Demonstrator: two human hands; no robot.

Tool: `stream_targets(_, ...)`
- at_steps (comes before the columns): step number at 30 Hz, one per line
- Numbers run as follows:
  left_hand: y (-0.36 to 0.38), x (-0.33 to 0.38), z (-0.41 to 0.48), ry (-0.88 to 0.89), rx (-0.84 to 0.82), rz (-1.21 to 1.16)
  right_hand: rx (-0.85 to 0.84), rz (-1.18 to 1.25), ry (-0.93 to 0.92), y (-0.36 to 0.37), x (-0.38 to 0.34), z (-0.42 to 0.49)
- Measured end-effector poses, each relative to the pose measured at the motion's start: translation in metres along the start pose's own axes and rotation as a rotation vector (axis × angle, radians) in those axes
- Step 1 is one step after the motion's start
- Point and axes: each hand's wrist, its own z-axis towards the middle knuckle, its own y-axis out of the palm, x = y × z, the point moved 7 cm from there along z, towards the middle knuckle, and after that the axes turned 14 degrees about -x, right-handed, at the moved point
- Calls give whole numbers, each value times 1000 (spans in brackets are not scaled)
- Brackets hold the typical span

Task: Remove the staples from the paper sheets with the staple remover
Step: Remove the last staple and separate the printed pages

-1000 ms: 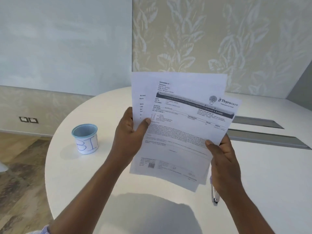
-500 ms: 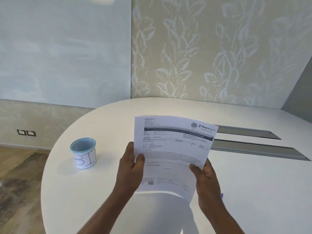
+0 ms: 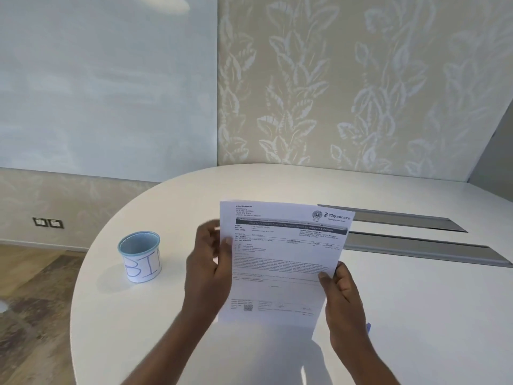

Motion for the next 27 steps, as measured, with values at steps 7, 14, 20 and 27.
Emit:
stream_targets(7,-28,62,27,297,75,296,4,-1,-24,-1,-4,-2)
stream_targets(14,-31,67,26,293,105,278,5,-38,-26,-5,-8,-1)
stream_targets(20,-31,69,26,293,93,263,1,-55,-22,-7,-9,-1)
stream_targets(27,-37,84,31,307,91,285,-12,-58,-74,-15,-22,0)
